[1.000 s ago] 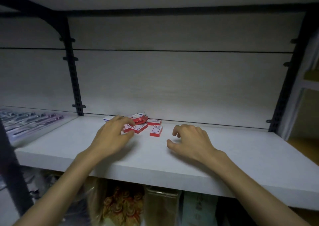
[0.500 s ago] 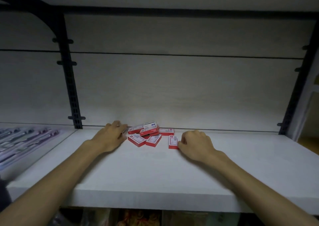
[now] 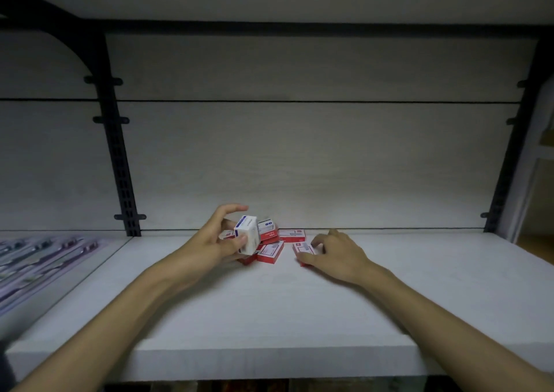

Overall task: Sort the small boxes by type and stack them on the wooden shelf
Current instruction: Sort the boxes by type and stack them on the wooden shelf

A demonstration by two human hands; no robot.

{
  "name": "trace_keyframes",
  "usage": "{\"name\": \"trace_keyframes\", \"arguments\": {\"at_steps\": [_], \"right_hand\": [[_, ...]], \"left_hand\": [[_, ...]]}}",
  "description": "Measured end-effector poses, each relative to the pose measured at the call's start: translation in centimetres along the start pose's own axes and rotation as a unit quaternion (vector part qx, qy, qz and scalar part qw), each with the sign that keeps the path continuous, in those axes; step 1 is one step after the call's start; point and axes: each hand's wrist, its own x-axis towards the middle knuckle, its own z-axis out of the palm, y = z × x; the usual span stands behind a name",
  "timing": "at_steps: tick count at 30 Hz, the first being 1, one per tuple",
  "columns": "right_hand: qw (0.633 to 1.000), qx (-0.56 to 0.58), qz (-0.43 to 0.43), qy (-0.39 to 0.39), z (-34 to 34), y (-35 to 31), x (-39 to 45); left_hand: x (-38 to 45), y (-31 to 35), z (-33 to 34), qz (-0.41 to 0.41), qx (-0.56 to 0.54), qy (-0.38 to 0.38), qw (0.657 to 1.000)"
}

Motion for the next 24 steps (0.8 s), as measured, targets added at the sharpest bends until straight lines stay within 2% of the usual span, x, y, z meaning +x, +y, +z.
{"name": "trace_keyframes", "arguments": {"at_steps": [4, 11, 14, 16, 21, 24], "right_hand": [[0.999, 0.031, 0.009, -0.005, -0.1, 0.5, 0.4], [0.999, 0.035, -0.003, 0.020, 0.2, 0.5, 0.3], [0.998, 0.063, -0.004, 0.021, 0.0, 0.5, 0.2], [0.995, 0.099, -0.020, 0.016, -0.2, 0.5, 0.2], [0.983, 0.177, -0.046, -0.015, -0.5, 0.5, -0.1], [0.972, 0.230, -0.038, -0.029, -0.4, 0.7, -0.1]], "left_hand": [[-0.7, 0.7, 1.2, -0.030, -0.170, -0.026, 0.985], [-0.5, 1.2, 2.1, -0.077, -0.218, -0.014, 0.973], [-0.4, 1.0, 2.5, -0.049, -0.045, 0.006, 0.998], [-0.3, 1.0, 2.7, -0.028, 0.044, 0.026, 0.998], [-0.5, 0.6, 2.9, -0.037, 0.202, 0.065, 0.977], [-1.3, 0.6, 3.3, -0.050, 0.285, 0.054, 0.956]]}}
